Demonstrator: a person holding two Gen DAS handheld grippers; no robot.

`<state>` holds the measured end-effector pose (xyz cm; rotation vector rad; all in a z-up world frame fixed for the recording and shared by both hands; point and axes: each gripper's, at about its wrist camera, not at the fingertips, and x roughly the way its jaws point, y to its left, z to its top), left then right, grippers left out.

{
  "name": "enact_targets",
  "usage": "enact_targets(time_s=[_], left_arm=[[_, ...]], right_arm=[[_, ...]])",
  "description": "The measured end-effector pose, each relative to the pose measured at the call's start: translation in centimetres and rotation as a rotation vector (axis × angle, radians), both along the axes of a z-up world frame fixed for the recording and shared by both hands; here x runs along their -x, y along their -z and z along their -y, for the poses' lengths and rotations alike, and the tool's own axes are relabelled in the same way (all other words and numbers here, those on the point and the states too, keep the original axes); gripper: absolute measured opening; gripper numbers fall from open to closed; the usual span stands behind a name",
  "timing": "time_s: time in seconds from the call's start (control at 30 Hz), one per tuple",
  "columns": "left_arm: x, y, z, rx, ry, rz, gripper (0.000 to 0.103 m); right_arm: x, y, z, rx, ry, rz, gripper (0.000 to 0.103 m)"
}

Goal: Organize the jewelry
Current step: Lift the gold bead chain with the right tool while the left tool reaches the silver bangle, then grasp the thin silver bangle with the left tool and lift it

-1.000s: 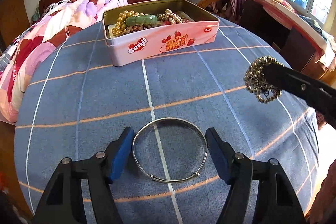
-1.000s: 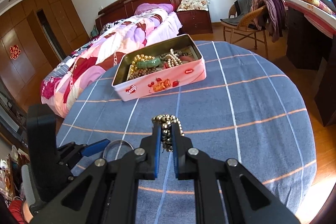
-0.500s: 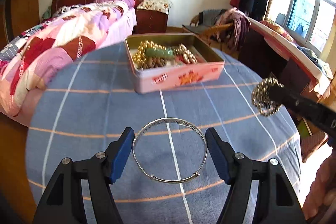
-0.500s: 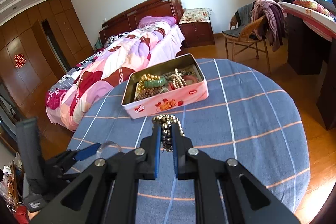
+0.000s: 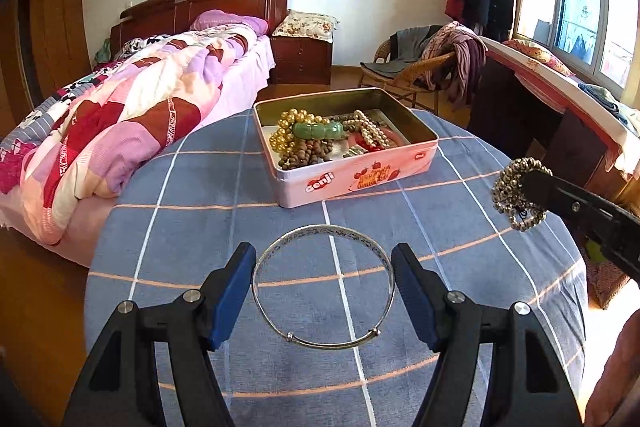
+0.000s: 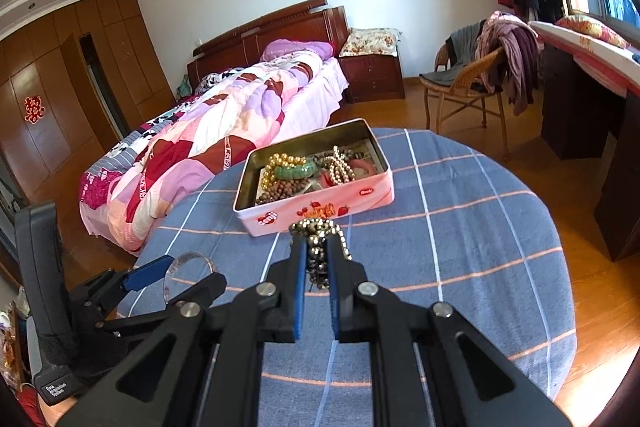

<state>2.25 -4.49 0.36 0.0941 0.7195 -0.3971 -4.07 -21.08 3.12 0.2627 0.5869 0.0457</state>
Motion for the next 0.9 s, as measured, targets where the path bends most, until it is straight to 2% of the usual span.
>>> enact_targets(time_s=[0.9], left_arm=[[-0.13,-0.26,-0.37,0.002,-0.020,0.002,0.070]], right_arm=[[-0.07,-0.05,-0.09,-0.006,0.010,-0.002,0.013]])
